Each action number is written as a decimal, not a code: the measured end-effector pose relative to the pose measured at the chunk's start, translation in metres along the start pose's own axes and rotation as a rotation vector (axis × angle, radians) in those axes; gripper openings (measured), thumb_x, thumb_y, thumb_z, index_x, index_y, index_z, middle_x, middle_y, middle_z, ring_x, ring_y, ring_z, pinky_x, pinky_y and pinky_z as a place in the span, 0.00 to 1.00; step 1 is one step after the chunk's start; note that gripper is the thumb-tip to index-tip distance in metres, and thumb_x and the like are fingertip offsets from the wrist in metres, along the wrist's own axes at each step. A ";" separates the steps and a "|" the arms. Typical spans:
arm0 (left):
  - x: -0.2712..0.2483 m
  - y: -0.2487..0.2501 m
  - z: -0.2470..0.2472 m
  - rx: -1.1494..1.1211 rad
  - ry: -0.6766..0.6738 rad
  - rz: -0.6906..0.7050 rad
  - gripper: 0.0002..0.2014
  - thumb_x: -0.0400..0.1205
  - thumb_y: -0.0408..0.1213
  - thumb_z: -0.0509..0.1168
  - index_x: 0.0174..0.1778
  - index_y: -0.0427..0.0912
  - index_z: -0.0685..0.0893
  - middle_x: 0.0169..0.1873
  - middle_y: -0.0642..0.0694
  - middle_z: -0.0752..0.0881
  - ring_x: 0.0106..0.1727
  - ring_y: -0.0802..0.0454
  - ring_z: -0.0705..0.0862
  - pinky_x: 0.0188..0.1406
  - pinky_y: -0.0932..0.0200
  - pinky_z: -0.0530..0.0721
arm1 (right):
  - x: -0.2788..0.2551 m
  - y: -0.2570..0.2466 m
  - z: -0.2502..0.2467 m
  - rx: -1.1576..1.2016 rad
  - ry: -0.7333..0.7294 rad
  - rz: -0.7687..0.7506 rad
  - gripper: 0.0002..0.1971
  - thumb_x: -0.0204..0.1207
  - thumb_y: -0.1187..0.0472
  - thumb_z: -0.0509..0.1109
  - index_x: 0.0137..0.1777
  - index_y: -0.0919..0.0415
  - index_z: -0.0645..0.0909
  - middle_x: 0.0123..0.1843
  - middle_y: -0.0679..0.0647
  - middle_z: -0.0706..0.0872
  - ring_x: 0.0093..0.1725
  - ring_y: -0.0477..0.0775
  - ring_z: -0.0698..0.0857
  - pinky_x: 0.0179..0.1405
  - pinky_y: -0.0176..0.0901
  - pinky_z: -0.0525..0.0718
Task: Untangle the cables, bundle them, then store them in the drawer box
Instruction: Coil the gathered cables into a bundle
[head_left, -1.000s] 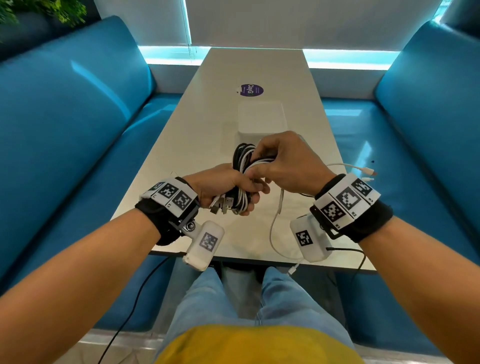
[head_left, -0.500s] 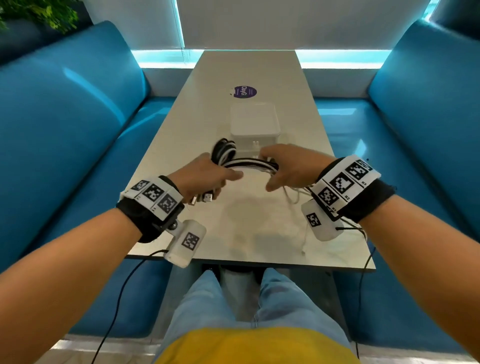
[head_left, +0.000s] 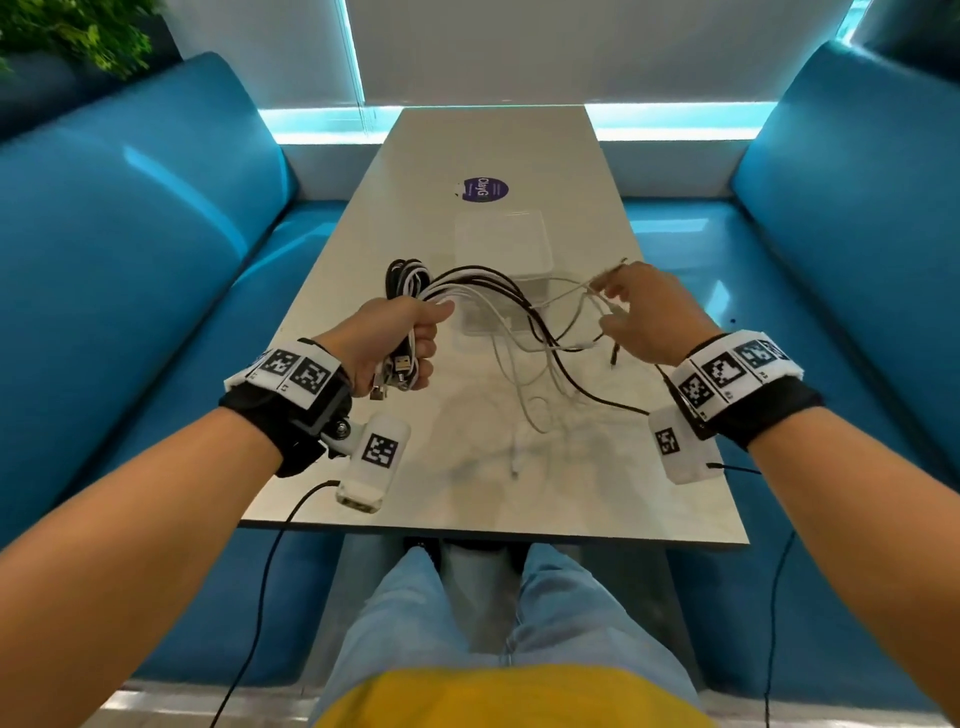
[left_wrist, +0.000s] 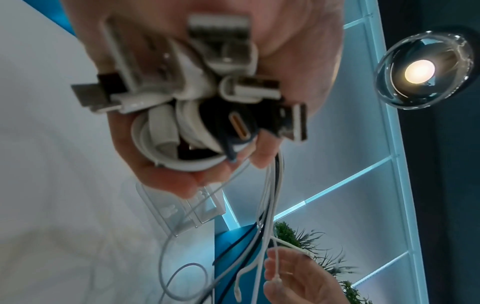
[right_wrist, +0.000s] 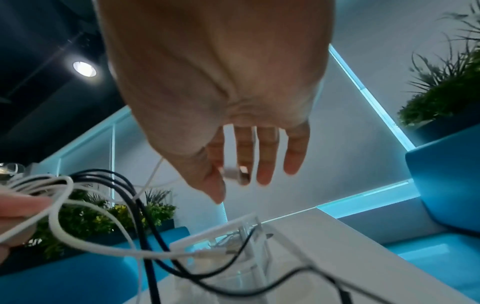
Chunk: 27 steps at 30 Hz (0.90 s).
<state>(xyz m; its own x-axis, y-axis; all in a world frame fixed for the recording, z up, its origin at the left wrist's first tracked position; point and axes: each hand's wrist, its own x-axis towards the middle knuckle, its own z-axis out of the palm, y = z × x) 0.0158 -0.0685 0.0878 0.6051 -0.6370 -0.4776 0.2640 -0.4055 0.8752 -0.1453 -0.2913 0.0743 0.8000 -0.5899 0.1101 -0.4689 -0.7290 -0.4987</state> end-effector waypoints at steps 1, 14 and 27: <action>0.000 0.000 0.001 -0.004 0.003 -0.005 0.22 0.81 0.48 0.68 0.25 0.49 0.66 0.20 0.49 0.68 0.22 0.49 0.67 0.27 0.58 0.71 | 0.000 -0.002 0.001 -0.009 -0.027 0.029 0.13 0.74 0.61 0.72 0.58 0.48 0.81 0.59 0.52 0.84 0.57 0.54 0.81 0.54 0.43 0.76; -0.003 0.015 0.000 -0.144 0.049 0.019 0.22 0.82 0.48 0.64 0.23 0.49 0.66 0.18 0.50 0.69 0.20 0.51 0.71 0.26 0.61 0.75 | -0.032 -0.019 0.049 0.031 -0.763 -0.049 0.20 0.76 0.35 0.65 0.55 0.49 0.82 0.43 0.43 0.92 0.54 0.43 0.86 0.62 0.48 0.76; -0.006 0.022 -0.004 -0.024 0.135 0.027 0.20 0.80 0.46 0.68 0.23 0.48 0.70 0.21 0.49 0.72 0.23 0.50 0.73 0.30 0.57 0.79 | -0.005 -0.006 -0.017 -0.100 -0.195 0.320 0.45 0.60 0.48 0.85 0.74 0.58 0.68 0.73 0.61 0.75 0.71 0.65 0.75 0.68 0.59 0.75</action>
<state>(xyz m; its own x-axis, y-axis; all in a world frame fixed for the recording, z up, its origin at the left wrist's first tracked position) 0.0211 -0.0707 0.1099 0.7076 -0.5525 -0.4406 0.2634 -0.3724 0.8899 -0.1532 -0.2897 0.0917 0.6591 -0.7229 -0.2075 -0.7326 -0.5548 -0.3944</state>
